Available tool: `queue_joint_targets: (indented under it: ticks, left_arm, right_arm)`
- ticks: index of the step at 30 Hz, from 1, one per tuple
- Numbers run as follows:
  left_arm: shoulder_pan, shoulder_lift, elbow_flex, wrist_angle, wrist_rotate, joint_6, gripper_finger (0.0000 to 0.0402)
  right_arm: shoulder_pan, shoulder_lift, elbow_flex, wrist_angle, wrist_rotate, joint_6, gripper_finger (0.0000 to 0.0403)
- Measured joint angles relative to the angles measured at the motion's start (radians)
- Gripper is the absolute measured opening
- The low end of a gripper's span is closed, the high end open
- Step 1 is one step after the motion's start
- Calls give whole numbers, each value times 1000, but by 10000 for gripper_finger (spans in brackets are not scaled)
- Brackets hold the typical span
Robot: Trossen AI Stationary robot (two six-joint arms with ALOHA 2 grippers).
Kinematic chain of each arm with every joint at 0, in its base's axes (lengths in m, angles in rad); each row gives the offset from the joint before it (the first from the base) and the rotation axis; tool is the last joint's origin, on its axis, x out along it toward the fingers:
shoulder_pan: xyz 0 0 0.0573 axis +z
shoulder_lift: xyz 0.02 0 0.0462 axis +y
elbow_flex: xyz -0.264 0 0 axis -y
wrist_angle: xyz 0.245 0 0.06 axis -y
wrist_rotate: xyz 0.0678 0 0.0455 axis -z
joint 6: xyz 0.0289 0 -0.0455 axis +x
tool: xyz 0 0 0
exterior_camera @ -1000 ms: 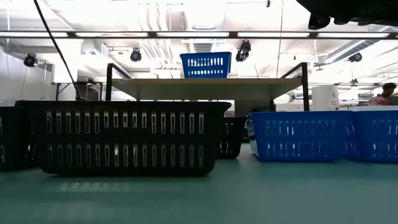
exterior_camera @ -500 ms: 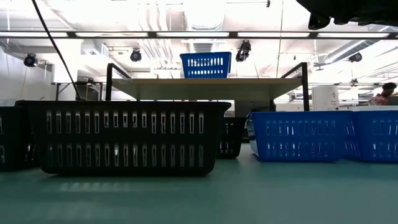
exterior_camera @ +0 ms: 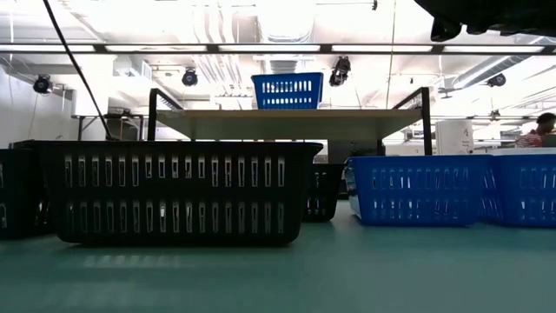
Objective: Stack baskets on shelf by color
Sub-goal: Put the middle transparent bin on the shelf
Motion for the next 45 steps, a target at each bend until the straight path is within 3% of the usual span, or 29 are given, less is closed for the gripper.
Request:
queue_joint_targets:
  ticks: [8,17,25,29,37,41,45]
  left_arm:
    - [23,-66,77,-1,13,-119,1]
    - [78,-179,198,-1,-122,-112,0]
    - [130,-246,299,0,-130,-126,0]
    - [148,-259,369,19,-177,5,0]
    - [236,-264,509,119,-419,569,0]
    - [281,-264,560,165,-681,621,0]
    - [347,-264,605,165,-726,707,0]
  right_arm:
    - [0,0,0,0,0,8,9]
    - [0,0,0,-6,0,9,9]
    - [0,0,0,-15,-1,12,9]
    - [1,0,0,-15,-5,18,9]
    - [1,0,0,-16,-5,16,9]
    - [2,0,0,-15,-5,21,9]
    - [2,0,0,-15,-8,54,9]
